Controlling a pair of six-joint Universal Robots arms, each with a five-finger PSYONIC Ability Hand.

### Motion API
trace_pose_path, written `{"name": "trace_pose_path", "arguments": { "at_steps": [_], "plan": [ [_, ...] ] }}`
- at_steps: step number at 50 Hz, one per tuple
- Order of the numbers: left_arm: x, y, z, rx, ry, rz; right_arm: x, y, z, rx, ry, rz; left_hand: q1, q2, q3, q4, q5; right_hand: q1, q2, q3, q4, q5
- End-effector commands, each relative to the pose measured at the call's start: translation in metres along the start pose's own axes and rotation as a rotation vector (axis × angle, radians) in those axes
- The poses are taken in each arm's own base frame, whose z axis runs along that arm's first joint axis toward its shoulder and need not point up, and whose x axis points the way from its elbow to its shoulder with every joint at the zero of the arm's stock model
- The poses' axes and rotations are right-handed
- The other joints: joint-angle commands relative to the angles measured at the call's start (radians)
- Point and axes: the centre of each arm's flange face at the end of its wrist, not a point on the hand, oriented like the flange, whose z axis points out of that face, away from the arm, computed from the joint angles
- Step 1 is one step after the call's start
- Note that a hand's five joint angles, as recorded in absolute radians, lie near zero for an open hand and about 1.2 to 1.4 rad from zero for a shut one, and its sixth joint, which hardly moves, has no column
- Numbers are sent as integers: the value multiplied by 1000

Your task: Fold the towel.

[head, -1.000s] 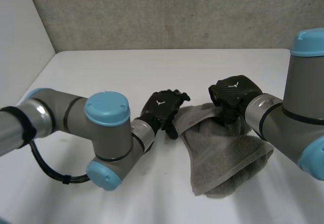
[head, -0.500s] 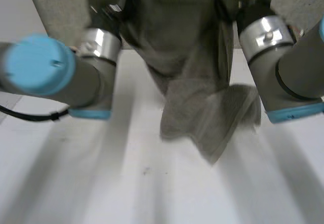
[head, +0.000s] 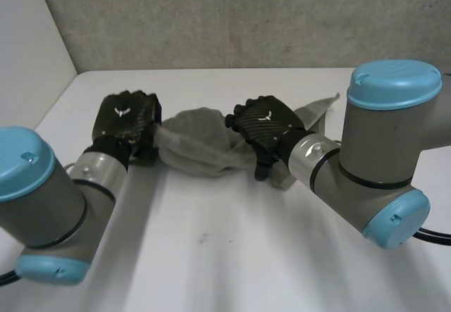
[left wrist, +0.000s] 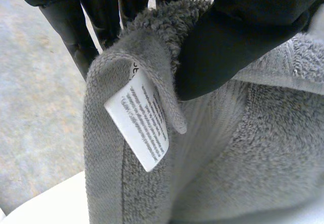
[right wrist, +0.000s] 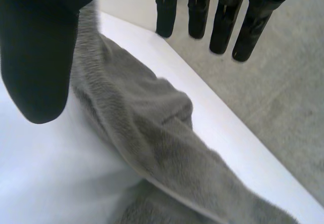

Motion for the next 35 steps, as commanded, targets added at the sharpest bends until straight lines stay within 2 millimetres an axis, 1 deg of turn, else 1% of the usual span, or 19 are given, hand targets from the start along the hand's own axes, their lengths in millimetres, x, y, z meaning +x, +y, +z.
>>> {"name": "trace_pose_path", "arguments": {
  "at_steps": [1, 2, 3, 4, 6, 7, 9, 12, 14, 18, 20, 22, 23, 24, 25, 26, 28, 31, 35],
  "plan": [
    [3, -25, -24, 6, 36, 67, 22, 14, 2, -39, 86, 98, 206, 179, 181, 180, 197, -82, -121, -104, -101, -106],
    [3, -34, -31, 17, 41, 66, 22, 14, 2, -39, 86, 99, 206, 179, 181, 180, 197, -82, -121, -104, -101, -106],
    [3, -43, -37, 28, 45, 67, 30, 19, 4, -46, 102, 112, 206, 179, 181, 180, 197, -82, -121, -104, -101, -106],
    [3, -43, -37, 28, 45, 67, 30, 19, 4, -47, 102, 113, 206, 179, 181, 180, 197, -82, -121, -104, -101, -106],
    [2, -58, -49, 44, 48, 65, 44, 30, 11, -66, 127, 129, 206, 179, 181, 180, 197, -82, -121, -104, -101, -106],
    [2, -58, -49, 44, 48, 65, 44, 30, 11, -67, 127, 129, 206, 179, 181, 180, 197, -82, -121, -104, -101, -106],
    [0, -75, -60, 80, 45, 63, 57, 41, 17, -84, 141, 141, 206, 179, 181, 180, 197, -82, -121, -104, -101, -106],
    [-2, -84, -64, 108, 40, 60, 60, 50, 22, -99, 138, 150, 206, 179, 181, 180, 197, -82, -121, -104, -101, -106],
    [-3, -101, -74, 169, 36, 54, 60, 64, 30, -114, 119, 166, 206, 179, 181, 180, 197, -82, -121, -104, -101, -106],
    [-4, -113, -83, 209, 34, 50, 65, 75, 41, -104, 133, 176, 206, 179, 181, 180, 197, -82, -121, -104, -101, -106],
    [-4, -118, -88, 228, 34, 48, 67, 84, 56, -62, 153, 203, 206, 179, 181, 180, 197, -82, -121, -104, -101, -106],
    [-5, -130, -100, 269, 33, 43, 69, 86, 62, -32, 166, 217, 206, 179, 181, 180, 197, -82, -121, -104, -101, -106],
    [-5, -130, -100, 269, 33, 43, 70, 88, 69, -1, 175, 231, 206, 179, 181, 180, 197, -82, -121, -104, -101, -106],
    [-6, -135, -106, 288, 33, 42, 70, 88, 69, 0, 175, 231, 206, 179, 181, 180, 197, -82, -121, -104, -101, -106],
    [-7, -140, -111, 304, 30, 41, 71, 90, 76, 28, 185, 237, 206, 179, 181, 180, 197, -82, -121, -104, -101, -106],
    [-7, -140, -111, 305, 30, 41, 71, 90, 76, 29, 185, 237, 206, 179, 181, 180, 197, -82, -121, -104, -101, -106],
    [-10, -150, -121, 336, 23, 37, 75, 95, 90, 68, 210, 252, 206, 179, 181, 180, 197, -77, -116, -100, -97, -102],
    [-11, -154, -125, 351, 21, 37, 77, 100, 98, 80, 224, 290, 206, 179, 181, 180, 197, -71, -110, -94, -91, -96],
    [-14, -162, -132, 386, 7, 35, 74, 106, 102, 75, 216, 347, 206, 179, 181, 180, 197, -45, -84, -68, -65, -69]
  ]
}}
